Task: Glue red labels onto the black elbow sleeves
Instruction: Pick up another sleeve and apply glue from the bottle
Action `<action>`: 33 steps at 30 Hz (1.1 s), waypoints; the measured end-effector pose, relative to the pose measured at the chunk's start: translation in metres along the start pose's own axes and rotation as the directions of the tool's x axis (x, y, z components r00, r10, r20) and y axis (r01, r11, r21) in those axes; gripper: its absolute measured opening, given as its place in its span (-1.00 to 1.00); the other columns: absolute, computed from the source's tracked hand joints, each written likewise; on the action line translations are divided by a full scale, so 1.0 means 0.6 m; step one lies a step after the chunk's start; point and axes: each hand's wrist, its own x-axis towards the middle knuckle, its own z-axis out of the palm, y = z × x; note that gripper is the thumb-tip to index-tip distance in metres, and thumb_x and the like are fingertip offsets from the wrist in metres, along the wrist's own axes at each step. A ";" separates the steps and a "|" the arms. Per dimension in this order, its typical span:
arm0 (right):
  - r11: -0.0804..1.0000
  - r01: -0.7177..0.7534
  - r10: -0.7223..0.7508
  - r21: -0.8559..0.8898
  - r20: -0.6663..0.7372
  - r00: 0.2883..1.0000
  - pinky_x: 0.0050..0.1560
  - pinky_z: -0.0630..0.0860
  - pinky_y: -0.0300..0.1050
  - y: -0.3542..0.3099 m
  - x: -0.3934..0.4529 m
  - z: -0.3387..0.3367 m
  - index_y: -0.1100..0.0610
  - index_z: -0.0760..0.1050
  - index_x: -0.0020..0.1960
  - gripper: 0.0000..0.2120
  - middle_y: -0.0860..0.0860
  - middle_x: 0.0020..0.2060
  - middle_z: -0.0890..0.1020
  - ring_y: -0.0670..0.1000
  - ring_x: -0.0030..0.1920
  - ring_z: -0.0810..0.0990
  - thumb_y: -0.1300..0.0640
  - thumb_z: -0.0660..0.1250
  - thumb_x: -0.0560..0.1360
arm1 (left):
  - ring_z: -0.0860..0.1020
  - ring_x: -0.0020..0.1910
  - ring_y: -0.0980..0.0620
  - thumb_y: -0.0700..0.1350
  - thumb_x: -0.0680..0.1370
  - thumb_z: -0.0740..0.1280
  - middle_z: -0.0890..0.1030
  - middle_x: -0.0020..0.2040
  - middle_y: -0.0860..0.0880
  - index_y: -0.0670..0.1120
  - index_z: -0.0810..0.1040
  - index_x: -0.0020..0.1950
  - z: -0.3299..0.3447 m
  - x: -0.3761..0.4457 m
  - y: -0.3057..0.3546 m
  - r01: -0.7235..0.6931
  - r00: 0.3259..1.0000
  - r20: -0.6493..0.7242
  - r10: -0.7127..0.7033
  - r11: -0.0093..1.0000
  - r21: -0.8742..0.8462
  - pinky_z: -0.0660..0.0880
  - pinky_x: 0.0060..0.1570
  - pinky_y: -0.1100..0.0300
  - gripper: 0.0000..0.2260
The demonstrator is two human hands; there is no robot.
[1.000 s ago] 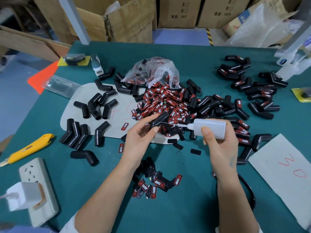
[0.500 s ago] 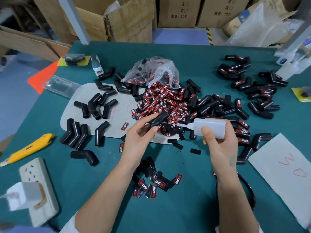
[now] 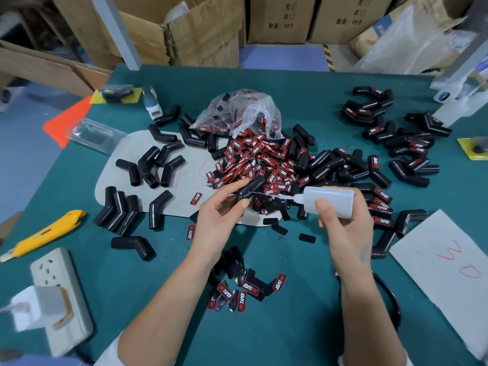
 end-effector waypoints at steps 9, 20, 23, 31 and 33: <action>1.000 -0.012 0.012 -0.005 -0.008 1.000 -0.16 0.52 -0.36 0.003 0.000 -0.002 -0.20 0.57 0.08 -0.83 -0.16 -0.07 0.68 -0.16 -0.16 0.60 -0.17 0.44 0.53 | 0.62 0.31 0.06 -0.18 0.61 0.43 0.67 0.33 0.07 0.18 0.67 0.34 -0.001 0.002 -0.003 -0.009 1.000 0.004 0.009 1.000 -0.001 0.49 0.38 -0.04 -0.64; 1.000 -0.028 0.028 -0.001 -0.019 0.999 -0.15 0.53 -0.34 0.002 -0.001 -0.003 -0.13 0.56 0.10 -0.78 -0.14 -0.05 0.68 -0.15 -0.14 0.61 -0.17 0.44 0.52 | 0.65 0.21 0.09 -0.17 0.60 0.45 0.70 0.27 0.07 0.19 0.68 0.31 -0.002 0.001 0.005 -0.011 1.000 -0.008 0.011 0.999 -0.037 0.55 0.25 0.20 -0.65; 1.000 -0.027 0.027 -0.007 -0.010 1.000 -0.12 0.53 -0.33 0.003 -0.001 -0.002 -0.15 0.57 0.10 -0.79 -0.15 -0.03 0.69 -0.14 -0.14 0.61 -0.17 0.44 0.51 | 0.65 0.23 0.09 -0.22 0.62 0.44 0.70 0.29 0.07 0.18 0.68 0.32 0.000 0.001 0.006 -0.015 1.000 0.004 0.015 0.999 -0.044 0.54 0.24 0.23 -0.63; 1.000 -0.011 0.011 0.001 -0.016 1.000 -0.12 0.52 -0.33 0.003 0.001 -0.002 -0.19 0.57 0.08 -0.83 -0.15 -0.04 0.69 -0.12 -0.14 0.61 -0.16 0.45 0.52 | 0.65 0.25 0.05 -0.22 0.61 0.44 0.70 0.29 0.05 0.15 0.69 0.31 0.003 -0.001 0.011 -0.015 1.000 0.005 0.015 0.997 -0.081 0.53 0.26 0.25 -0.65; 1.000 -0.011 0.011 0.005 -0.019 1.000 -0.10 0.53 -0.30 0.004 0.001 -0.003 -0.22 0.57 0.07 -0.84 -0.14 -0.04 0.69 -0.11 -0.14 0.60 -0.17 0.45 0.52 | 0.66 0.22 0.05 -0.19 0.58 0.44 0.71 0.27 0.02 0.16 0.70 0.28 0.005 0.000 0.013 -0.012 1.000 -0.004 0.012 0.994 -0.107 0.52 0.22 0.27 -0.65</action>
